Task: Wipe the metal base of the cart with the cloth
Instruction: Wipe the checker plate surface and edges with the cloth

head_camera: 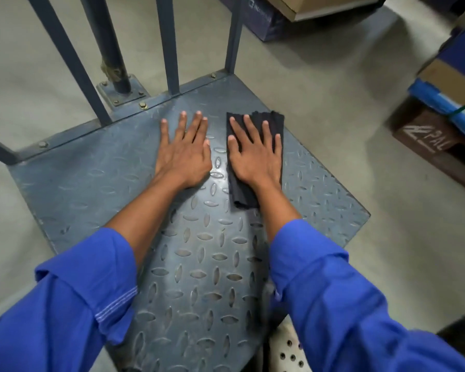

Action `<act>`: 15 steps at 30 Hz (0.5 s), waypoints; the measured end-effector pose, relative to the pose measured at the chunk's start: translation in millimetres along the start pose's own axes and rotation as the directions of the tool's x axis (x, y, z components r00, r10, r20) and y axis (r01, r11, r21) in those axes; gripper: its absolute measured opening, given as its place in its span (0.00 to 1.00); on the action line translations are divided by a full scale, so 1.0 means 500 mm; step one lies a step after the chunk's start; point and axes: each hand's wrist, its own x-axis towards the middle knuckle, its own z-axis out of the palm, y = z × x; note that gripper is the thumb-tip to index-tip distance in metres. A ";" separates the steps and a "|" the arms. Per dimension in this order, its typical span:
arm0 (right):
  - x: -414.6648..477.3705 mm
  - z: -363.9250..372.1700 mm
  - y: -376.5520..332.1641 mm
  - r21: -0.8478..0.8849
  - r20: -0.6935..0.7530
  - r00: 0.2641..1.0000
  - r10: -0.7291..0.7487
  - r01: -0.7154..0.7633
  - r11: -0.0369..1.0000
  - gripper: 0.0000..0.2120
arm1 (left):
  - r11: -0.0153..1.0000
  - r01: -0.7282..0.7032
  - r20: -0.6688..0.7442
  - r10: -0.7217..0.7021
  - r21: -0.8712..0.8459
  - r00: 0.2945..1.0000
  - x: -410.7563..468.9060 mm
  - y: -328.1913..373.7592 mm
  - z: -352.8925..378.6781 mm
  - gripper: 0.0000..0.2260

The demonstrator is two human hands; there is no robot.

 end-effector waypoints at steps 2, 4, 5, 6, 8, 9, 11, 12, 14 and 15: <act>0.083 -0.022 0.019 -0.015 0.015 0.999 0.050 -0.050 0.999 0.26 | 1.000 -0.021 0.002 0.021 -0.003 1.000 -0.014 0.005 0.005 0.28; 0.110 -0.027 0.041 -0.029 0.022 0.997 0.080 -0.080 0.996 0.27 | 0.999 -0.035 0.000 0.035 -0.003 0.999 -0.029 0.016 0.010 0.28; 0.094 -0.023 0.050 -0.025 0.008 0.996 0.085 -0.084 0.996 0.27 | 1.000 -0.030 0.000 0.030 -0.002 1.000 -0.033 0.021 0.013 0.28; 0.061 -0.021 0.059 -0.018 -0.014 0.995 0.095 -0.095 0.995 0.27 | 1.000 -0.021 0.001 0.021 -0.005 1.000 -0.036 0.025 0.014 0.28; -0.026 -0.016 0.071 -0.012 -0.054 0.988 0.141 -0.142 0.990 0.27 | 1.000 -0.014 0.006 0.014 -0.012 1.000 -0.038 0.030 0.012 0.28; -0.065 -0.010 0.070 -0.015 -0.064 0.980 0.186 -0.187 0.982 0.27 | 1.000 -0.014 0.007 0.014 -0.010 1.000 -0.039 0.030 0.012 0.28; -0.095 0.000 0.044 0.008 -0.070 0.956 0.286 -0.286 0.958 0.27 | 1.000 -0.010 0.006 0.010 -0.010 1.000 -0.036 0.029 0.012 0.29; -0.086 0.002 0.027 0.036 -0.064 0.948 0.311 -0.310 0.950 0.27 | 1.000 -0.009 0.007 0.010 -0.015 1.000 -0.035 0.031 0.012 0.29; -0.043 0.003 -0.006 0.046 -0.038 0.967 0.253 -0.251 0.967 0.27 | 1.000 -0.012 0.001 0.012 -0.022 1.000 -0.033 0.035 0.014 0.29; -0.019 0.002 -0.015 0.036 -0.026 0.983 0.182 -0.181 0.983 0.27 | 1.000 -0.010 -0.004 0.010 -0.027 1.000 -0.034 0.037 0.015 0.28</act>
